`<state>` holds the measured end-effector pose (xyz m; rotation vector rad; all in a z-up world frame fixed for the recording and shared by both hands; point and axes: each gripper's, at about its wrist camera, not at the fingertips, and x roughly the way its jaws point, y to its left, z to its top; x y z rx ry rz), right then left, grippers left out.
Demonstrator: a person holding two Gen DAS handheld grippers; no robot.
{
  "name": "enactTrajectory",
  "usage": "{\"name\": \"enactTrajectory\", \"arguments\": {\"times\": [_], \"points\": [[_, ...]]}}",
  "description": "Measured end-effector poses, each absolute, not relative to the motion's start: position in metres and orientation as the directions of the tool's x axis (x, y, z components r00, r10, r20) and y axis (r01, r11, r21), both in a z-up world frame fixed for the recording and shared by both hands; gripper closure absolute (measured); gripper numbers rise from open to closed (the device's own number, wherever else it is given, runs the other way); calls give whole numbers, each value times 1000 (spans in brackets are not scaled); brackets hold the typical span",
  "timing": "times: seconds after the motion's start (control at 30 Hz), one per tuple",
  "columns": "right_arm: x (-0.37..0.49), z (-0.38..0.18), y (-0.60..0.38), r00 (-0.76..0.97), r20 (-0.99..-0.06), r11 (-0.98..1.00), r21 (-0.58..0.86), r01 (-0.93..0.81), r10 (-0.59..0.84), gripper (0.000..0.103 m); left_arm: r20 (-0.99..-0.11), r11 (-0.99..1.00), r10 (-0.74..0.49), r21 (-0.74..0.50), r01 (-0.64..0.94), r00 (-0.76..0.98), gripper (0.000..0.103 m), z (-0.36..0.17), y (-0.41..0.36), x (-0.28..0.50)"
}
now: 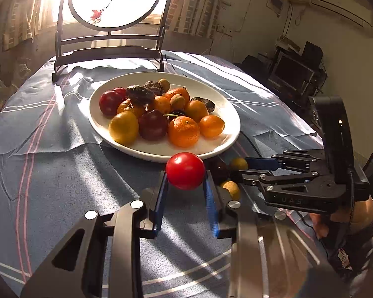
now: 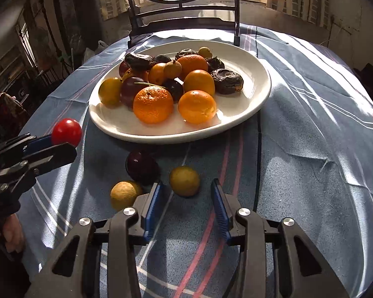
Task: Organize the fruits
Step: 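Set the red apple on the plate while the right gripper places the yellow fruit, then grasp a dark plum with the left gripper while the right gripper grasps a yellow-green fruit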
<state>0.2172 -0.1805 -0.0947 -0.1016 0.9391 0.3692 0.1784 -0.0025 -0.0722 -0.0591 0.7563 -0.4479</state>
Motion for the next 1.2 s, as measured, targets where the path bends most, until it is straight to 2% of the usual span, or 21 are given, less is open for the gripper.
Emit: {"name": "enactTrajectory", "arguments": {"times": [0.03,0.13,0.37,0.63,0.7,0.73,0.77,0.8,0.97,1.07,1.2], "points": [[217,-94,-179,534,-800,929,73,-362,271,78,-650,904,-415,-213,371,637,75,-72,-2,179],[210,-87,-183,569,-770,931,87,-355,289,78,-649,904,-416,-215,371,637,75,-72,-2,179],[190,-57,-212,613,-676,906,222,-359,409,78,-614,904,-415,-193,382,672,75,-63,-2,172],[255,-28,-207,601,-651,885,311,-346,464,78,-657,934,-330,-121,338,678,74,-44,-15,224],[268,-32,-199,595,-655,884,311,-350,466,77,-689,938,-319,-132,320,650,73,-50,-15,242],[272,-34,-196,598,-661,890,297,-347,454,71,-704,941,-311,-135,310,639,67,-54,-14,248],[272,-35,-196,610,-657,896,292,-334,442,60,-712,945,-299,-131,299,635,62,-56,-13,252],[269,-36,-198,617,-649,895,302,-329,446,58,-712,947,-296,-131,293,637,61,-56,-12,252],[232,-39,-209,616,-647,893,302,-335,450,57,-684,935,-322,-120,334,654,55,-50,-10,219],[204,-51,-202,560,-678,875,301,-378,475,57,-696,933,-315,-100,347,646,53,-56,-9,194],[180,-73,-172,504,-737,866,225,-446,451,57,-726,936,-303,-104,337,617,52,-73,-3,172]]}}
